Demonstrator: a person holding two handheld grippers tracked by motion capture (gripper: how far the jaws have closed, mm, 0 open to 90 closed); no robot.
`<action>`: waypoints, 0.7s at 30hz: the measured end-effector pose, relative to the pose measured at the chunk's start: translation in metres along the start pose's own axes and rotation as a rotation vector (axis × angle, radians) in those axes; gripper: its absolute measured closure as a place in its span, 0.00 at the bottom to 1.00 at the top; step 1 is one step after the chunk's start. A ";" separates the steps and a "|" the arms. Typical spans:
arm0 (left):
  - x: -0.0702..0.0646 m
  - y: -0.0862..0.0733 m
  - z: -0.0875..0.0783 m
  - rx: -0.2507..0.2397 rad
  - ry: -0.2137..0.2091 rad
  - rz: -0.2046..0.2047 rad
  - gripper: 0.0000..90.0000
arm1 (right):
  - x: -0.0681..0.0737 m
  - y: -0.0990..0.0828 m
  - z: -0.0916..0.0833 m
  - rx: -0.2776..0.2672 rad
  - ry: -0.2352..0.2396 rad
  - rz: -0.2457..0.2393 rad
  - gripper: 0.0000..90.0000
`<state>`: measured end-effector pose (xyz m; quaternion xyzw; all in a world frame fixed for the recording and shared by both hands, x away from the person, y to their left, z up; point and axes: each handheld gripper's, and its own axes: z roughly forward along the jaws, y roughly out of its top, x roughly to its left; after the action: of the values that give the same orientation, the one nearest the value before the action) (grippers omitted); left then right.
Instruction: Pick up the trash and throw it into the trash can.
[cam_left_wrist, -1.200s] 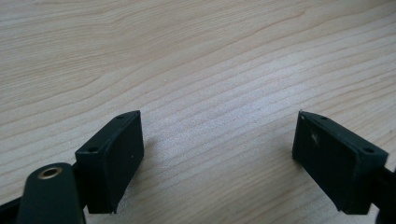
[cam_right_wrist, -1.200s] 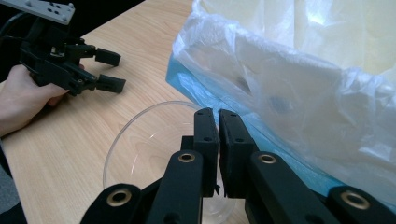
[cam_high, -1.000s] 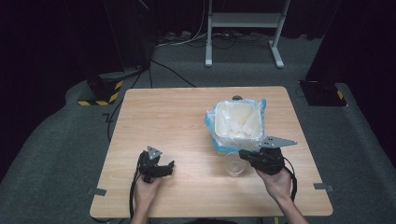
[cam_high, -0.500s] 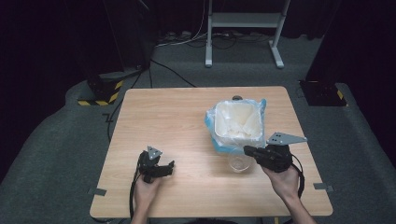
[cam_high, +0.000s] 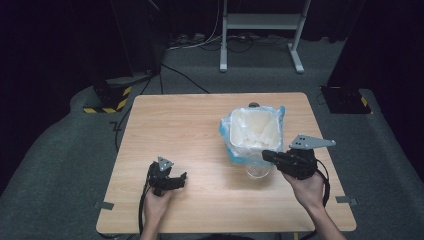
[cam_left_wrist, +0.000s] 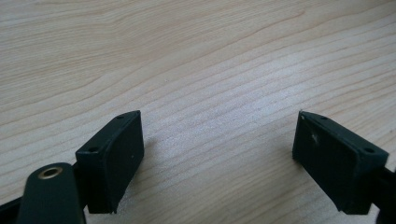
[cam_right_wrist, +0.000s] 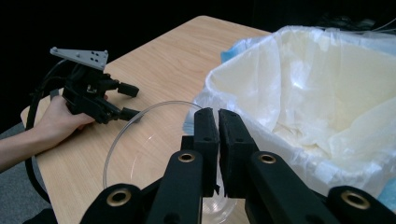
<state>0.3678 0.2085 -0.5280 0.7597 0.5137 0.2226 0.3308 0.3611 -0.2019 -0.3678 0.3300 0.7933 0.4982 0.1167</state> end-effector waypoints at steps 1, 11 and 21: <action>0.000 0.000 0.000 0.000 0.000 0.000 0.18 | 0.000 0.000 0.000 0.000 0.000 0.000 0.96; 0.000 0.000 0.000 0.000 0.000 0.000 0.18 | -0.001 0.020 -0.006 -0.035 0.001 -0.016 0.96; 0.000 0.000 0.000 0.000 0.002 0.002 0.18 | -0.003 0.040 -0.010 -0.073 -0.010 -0.027 0.96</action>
<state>0.3678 0.2086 -0.5279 0.7600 0.5133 0.2235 0.3300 0.3748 -0.1998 -0.3290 0.3175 0.7784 0.5234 0.1392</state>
